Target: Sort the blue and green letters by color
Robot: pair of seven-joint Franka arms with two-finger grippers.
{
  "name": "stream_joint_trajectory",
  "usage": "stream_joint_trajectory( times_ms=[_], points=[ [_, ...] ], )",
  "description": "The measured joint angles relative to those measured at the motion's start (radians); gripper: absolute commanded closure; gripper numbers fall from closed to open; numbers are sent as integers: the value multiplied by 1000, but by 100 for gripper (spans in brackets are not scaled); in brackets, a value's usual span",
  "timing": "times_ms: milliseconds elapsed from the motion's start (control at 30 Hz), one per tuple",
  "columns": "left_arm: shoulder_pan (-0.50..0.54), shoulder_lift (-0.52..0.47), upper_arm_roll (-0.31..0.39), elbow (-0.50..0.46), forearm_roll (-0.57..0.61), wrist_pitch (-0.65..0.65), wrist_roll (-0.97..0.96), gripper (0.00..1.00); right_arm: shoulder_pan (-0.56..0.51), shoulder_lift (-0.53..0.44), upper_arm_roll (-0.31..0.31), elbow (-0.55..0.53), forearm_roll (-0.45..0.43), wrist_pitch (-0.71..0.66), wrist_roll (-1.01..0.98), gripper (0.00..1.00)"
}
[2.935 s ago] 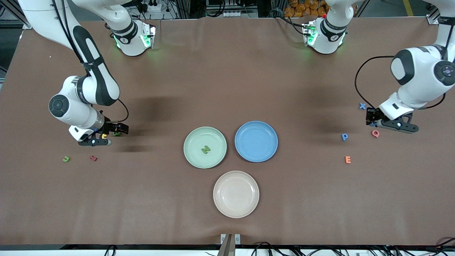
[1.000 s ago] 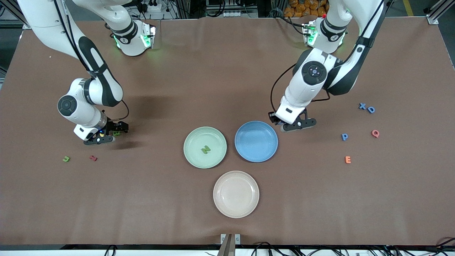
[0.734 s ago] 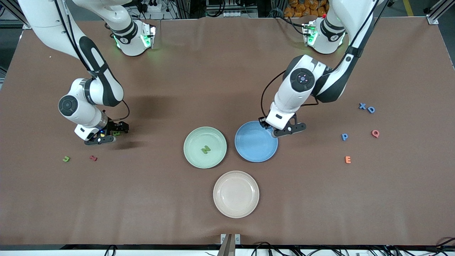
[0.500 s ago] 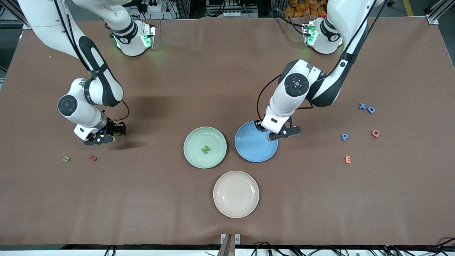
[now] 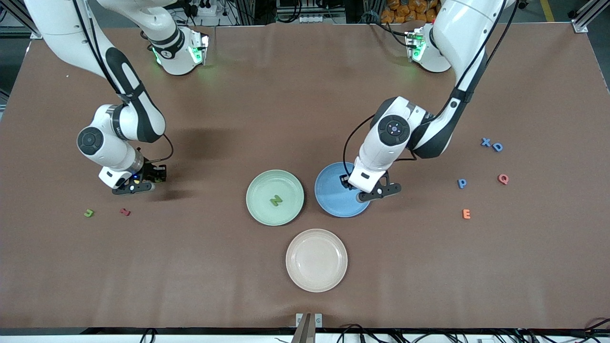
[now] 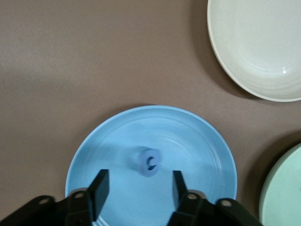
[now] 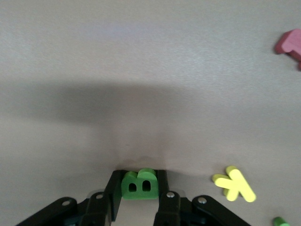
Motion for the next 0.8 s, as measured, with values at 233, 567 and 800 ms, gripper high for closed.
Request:
stream_joint_trajectory(
  times_ms=[233, 567, 800],
  points=[
    [0, 0, 1, 2, 17, 0, 0, 0, 66, 9, 7, 76, 11, -51, 210, 94],
    [23, -19, 10, -14, 35, 0, 24, 1, 137, 60, 10, 240, 12, -166, 512, 94],
    [88, -93, 13, -123, 66, -3, 166, 1, 180, 131, 11, 336, 15, -174, 713, 94]
  ],
)
